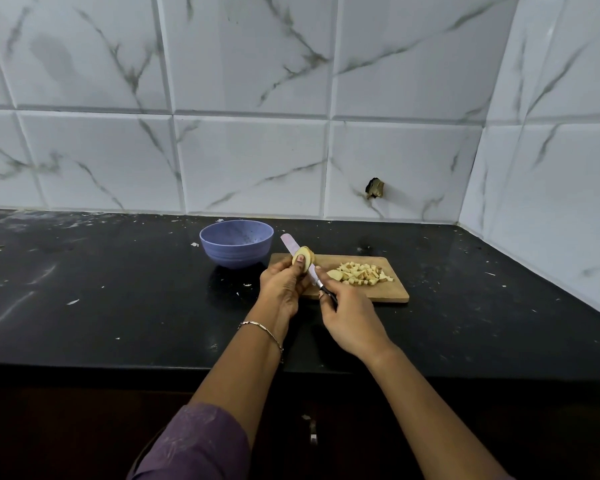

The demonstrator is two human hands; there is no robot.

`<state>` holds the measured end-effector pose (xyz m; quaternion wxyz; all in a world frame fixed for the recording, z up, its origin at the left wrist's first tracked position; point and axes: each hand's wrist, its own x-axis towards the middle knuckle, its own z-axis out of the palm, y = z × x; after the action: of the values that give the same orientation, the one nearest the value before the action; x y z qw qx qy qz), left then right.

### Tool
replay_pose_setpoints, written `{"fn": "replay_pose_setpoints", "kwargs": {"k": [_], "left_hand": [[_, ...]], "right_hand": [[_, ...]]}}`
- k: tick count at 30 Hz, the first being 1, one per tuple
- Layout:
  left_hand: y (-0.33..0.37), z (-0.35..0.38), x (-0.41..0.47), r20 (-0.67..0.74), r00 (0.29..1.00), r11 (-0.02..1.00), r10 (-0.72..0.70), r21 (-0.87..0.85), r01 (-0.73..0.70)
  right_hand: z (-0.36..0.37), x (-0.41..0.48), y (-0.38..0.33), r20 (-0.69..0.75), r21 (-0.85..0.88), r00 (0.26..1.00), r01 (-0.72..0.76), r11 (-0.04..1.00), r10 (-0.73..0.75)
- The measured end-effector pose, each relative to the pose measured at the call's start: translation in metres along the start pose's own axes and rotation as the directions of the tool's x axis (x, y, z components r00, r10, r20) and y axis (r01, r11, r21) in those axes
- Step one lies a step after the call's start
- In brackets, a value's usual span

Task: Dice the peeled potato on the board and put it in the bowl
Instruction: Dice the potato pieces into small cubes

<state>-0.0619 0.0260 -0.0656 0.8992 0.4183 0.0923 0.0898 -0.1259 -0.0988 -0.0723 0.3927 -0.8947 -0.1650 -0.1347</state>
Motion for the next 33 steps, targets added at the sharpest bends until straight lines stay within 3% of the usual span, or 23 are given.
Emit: {"fn": "replay_pose_setpoints", "kwargs": {"k": [4, 10, 15, 24, 33], "left_hand": [[0.001, 0.000, -0.001, -0.004, 1.000, 1.000, 0.011, -0.011, -0.011], [0.004, 0.003, -0.002, 0.035, 0.999, 0.998, -0.018, -0.052, 0.020], [0.002, 0.004, -0.004, 0.091, 0.994, 0.997, -0.061, -0.045, 0.065], [0.001, 0.004, -0.001, -0.010, 0.999, 0.998, -0.047, -0.040, 0.046], [0.002, 0.005, 0.000, -0.055, 0.998, 0.998, -0.022, -0.059, 0.018]], "right_hand": [[0.003, 0.000, 0.000, 0.011, -0.009, 1.000, 0.002, 1.000, -0.002], [0.004, 0.006, 0.002, -0.031, 0.176, 0.996, -0.077, 0.981, 0.084], [0.010, 0.013, 0.000, -0.056, 0.201, 0.991, -0.108, 0.974, 0.121], [0.010, 0.011, -0.001, -0.012, 0.153, 0.998, -0.054, 0.987, 0.056], [0.015, 0.016, 0.004, 0.025, 0.230, 0.999, -0.053, 0.972, 0.048]]}}
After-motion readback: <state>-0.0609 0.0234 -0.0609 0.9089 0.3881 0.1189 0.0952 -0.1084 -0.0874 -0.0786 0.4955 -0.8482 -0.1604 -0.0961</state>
